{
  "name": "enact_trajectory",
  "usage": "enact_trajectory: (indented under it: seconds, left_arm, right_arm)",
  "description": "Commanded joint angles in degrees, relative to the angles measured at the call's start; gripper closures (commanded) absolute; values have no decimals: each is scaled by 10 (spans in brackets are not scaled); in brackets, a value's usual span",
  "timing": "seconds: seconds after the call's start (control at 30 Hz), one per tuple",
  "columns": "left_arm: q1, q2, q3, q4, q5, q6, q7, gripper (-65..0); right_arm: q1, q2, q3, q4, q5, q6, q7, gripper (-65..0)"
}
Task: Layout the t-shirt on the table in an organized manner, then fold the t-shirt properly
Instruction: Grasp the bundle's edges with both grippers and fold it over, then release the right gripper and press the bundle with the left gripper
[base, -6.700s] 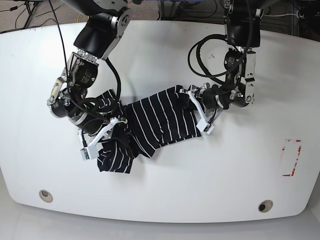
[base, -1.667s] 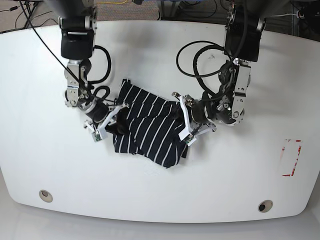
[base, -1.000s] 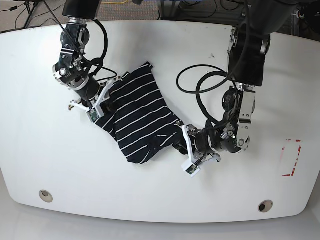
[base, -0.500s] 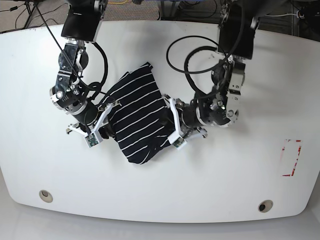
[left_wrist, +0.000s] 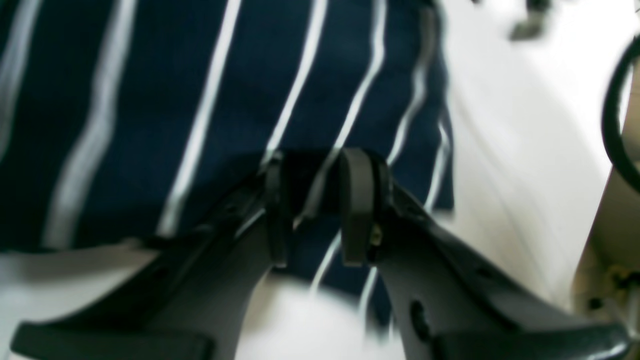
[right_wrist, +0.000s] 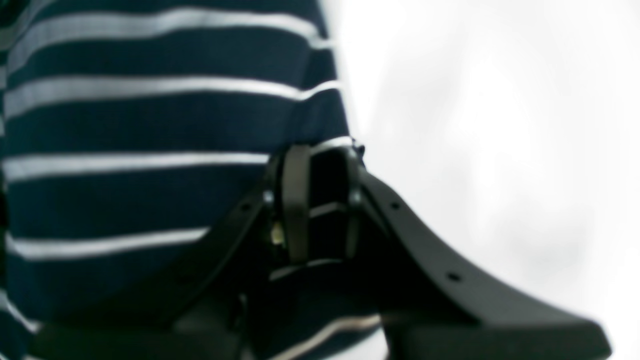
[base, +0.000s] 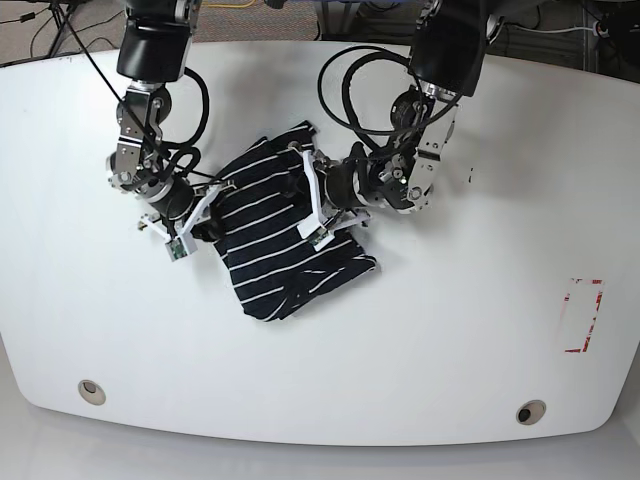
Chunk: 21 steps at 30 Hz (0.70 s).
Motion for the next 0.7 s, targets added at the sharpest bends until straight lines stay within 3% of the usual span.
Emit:
enact_trajectory:
  seconds: [0.0,0.27,0.33,0.5,0.67]
  left_arm:
    - [-30,-5,-2,-37,-9,-2,-26,-140]
    - [-75,-41,-4,-112,-14,-2,-60,-140]
    - [-86,-60,-13,-119,-14,-2,-63,-140]
    - [-93,-71,-44,-118,-14,-4,-58,-140]
    - [-104,-101,-76,-104,-14,-5,-40,-140]
  right_arm:
    - [-8,5,1,16,12,3,13,-87]
    - [-56,-42,0,79,10,3,12,-87]
    - [-66,-63,-1,103,10,3,-4,-87]
    - [-67,-100,-1,135,10,3,-58,-87]
    - [-66,-125,-7,152,10,3,-67,-87]
